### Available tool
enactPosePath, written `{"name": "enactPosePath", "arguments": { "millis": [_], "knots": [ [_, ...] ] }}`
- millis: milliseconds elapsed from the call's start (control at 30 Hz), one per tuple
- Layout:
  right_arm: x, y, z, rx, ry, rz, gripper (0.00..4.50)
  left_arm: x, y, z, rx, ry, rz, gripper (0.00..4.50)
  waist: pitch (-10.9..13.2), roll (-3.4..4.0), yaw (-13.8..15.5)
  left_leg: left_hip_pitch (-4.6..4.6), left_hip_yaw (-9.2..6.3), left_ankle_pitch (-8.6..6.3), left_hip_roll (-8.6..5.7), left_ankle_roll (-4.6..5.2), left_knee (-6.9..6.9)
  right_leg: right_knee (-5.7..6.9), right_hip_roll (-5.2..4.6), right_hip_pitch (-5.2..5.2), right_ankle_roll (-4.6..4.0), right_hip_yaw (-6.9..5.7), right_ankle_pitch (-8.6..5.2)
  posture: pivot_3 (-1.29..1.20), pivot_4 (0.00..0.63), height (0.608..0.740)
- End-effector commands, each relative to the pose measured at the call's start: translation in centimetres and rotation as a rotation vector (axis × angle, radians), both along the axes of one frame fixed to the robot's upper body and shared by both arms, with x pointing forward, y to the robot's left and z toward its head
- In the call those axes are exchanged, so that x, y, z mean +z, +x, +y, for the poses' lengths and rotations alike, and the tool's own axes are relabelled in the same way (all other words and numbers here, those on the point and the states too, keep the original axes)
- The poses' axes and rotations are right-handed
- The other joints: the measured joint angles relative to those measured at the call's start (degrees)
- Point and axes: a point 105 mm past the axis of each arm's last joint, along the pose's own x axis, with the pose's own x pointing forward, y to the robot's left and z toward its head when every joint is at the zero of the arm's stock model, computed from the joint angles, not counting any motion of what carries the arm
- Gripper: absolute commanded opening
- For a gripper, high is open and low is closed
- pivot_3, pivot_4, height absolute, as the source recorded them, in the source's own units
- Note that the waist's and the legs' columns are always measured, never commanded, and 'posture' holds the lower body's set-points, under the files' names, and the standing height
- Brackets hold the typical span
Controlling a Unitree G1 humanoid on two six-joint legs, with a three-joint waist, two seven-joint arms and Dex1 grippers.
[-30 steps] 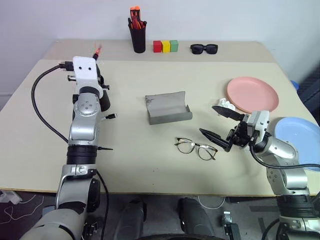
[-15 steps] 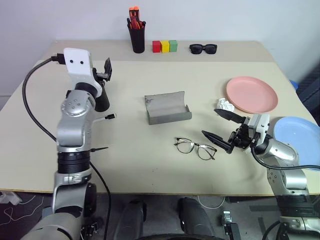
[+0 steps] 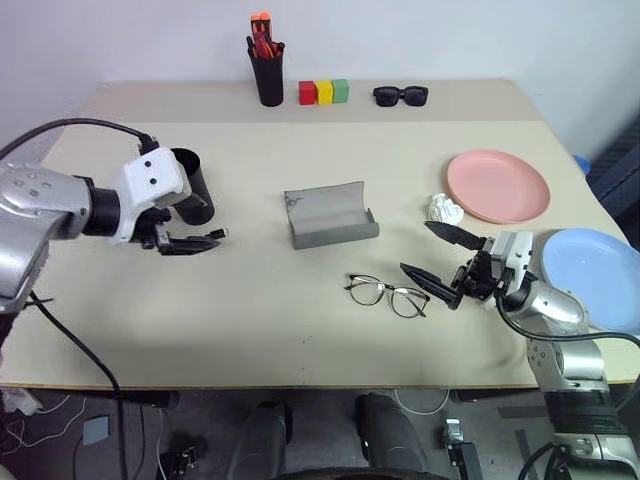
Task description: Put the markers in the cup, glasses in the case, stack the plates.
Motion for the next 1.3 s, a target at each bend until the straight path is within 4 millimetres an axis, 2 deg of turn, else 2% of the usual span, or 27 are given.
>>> {"name": "enactPosePath", "arguments": {
  "millis": [33,267,433,767,1033,1300],
  "knots": [
    [0.6,-0.1,0.0,-0.002,0.009,-0.034,4.50,-0.5,1.2,0.6,0.007,0.114,0.012,3.77,0.00,0.00,-0.02,-0.02,0.00,0.00,0.00,0.00,-0.01,0.00,0.01,-0.02,0.04,0.00,0.02,0.00,0.150,0.740],
    [0.6,-0.2,0.0,-0.004,0.006,-0.032,4.50,-2.1,2.9,-0.7,0.002,0.145,0.076,3.77,0.02,-0.02,-0.22,-0.05,-0.01,0.00,0.01,0.02,-0.01,0.04,0.01,-0.06,0.17,0.00,0.08,0.00,0.150,0.740],
    [0.3,-0.6,-0.5,-0.014,-0.005,-0.023,4.50,-4.1,4.4,-1.4,0.049,0.161,0.145,3.77,0.02,-0.02,-0.22,-0.04,-0.02,0.00,0.00,0.02,0.00,0.08,0.02,-0.07,0.18,0.00,0.07,0.00,0.150,0.740],
    [0.8,-1.1,-0.3,-0.023,-0.011,-0.024,4.50,-5.4,7.5,-2.3,0.177,0.104,0.212,3.77,0.03,-0.05,-0.29,-0.06,-0.04,0.00,0.00,0.03,0.03,0.10,0.02,-0.09,0.21,0.00,0.07,0.00,0.150,0.740],
    [1.5,-1.4,0.2,-0.033,-0.012,-0.025,4.50,-5.9,7.7,-3.0,0.169,0.096,0.270,3.77,0.03,-0.06,-0.27,-0.07,-0.04,0.00,0.00,0.03,0.04,0.10,0.02,-0.10,0.22,0.00,0.07,0.00,0.150,0.740],
    [1.8,-1.3,0.4,-0.042,-0.013,-0.020,4.50,-5.8,7.2,-1.6,0.143,0.162,0.297,3.77,0.03,-0.06,-0.22,-0.07,-0.04,0.00,0.00,0.02,0.04,0.11,0.01,-0.10,0.22,0.00,0.07,0.00,0.150,0.740]
  ]
}}
